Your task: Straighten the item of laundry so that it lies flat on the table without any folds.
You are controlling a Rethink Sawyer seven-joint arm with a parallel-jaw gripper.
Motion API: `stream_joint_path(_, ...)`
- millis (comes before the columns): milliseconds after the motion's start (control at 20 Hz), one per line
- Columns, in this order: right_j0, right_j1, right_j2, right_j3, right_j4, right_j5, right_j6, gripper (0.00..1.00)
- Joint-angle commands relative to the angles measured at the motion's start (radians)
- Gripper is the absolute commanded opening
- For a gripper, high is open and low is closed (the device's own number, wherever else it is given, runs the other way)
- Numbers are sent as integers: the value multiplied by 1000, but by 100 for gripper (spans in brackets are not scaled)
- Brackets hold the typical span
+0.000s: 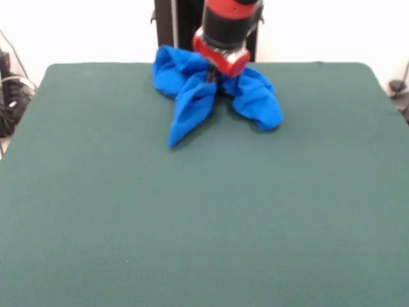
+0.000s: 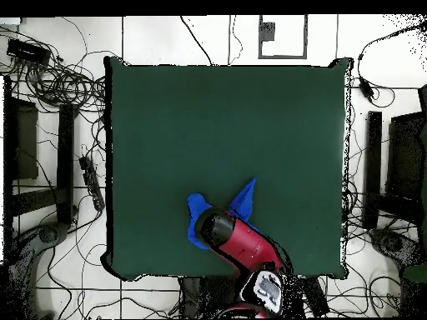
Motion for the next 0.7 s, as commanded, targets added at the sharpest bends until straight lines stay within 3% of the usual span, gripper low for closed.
stream_joint_path(50, 151, -184, 17, 79, -7, 427, 349, 0)
stream_joint_path(400, 204, -207, -107, 6, -40, 543, 324, 0)
stream_joint_path(700, 210, -216, -105, 31, -9, 543, 305, 0)
